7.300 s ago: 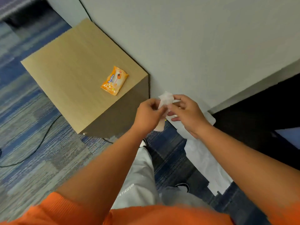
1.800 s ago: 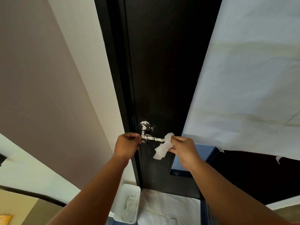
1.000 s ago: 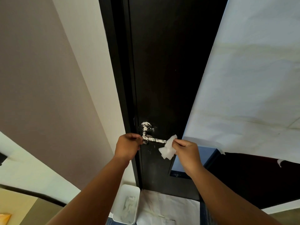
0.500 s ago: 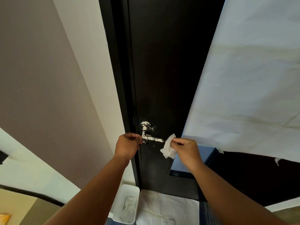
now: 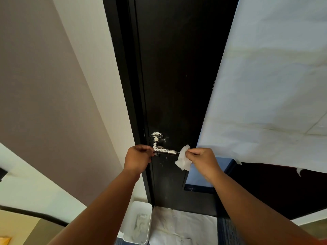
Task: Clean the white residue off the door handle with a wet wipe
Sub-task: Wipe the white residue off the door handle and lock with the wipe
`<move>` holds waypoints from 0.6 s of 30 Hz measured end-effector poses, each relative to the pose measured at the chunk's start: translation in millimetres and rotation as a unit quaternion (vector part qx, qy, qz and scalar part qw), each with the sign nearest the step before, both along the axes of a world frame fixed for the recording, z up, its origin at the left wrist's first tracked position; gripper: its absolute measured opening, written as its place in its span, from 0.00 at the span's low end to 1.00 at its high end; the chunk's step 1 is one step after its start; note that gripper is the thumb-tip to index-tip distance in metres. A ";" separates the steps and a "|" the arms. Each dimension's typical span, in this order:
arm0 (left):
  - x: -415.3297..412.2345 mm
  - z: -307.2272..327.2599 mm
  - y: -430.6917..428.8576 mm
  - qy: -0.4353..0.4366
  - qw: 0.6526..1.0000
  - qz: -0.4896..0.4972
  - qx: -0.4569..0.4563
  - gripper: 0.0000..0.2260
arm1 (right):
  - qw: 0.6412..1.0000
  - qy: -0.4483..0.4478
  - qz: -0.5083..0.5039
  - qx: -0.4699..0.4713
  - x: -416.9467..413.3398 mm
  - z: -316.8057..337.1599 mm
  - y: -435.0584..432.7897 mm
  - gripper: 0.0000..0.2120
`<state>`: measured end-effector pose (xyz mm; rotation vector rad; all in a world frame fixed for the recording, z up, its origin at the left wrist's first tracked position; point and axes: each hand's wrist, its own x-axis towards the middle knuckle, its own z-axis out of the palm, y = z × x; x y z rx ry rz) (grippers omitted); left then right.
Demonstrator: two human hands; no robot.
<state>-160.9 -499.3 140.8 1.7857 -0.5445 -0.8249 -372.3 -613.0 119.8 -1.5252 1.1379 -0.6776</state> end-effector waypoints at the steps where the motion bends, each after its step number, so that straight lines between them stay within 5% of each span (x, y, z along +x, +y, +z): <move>1: 0.4 -0.4 -0.3 0.001 1.000 0.002 -0.001 0.07 | 1.000 0.004 0.005 -0.002 5.4 1.3 -0.3 0.05; 13: 2.8 -2.8 -1.8 0.008 1.000 0.001 0.002 0.06 | 1.000 -0.012 0.002 0.017 -3.3 2.2 1.3 0.15; 18: 2.4 -2.9 -2.0 0.009 1.000 0.005 0.004 0.05 | 0.994 0.075 0.063 -0.051 21.3 13.9 1.7 0.07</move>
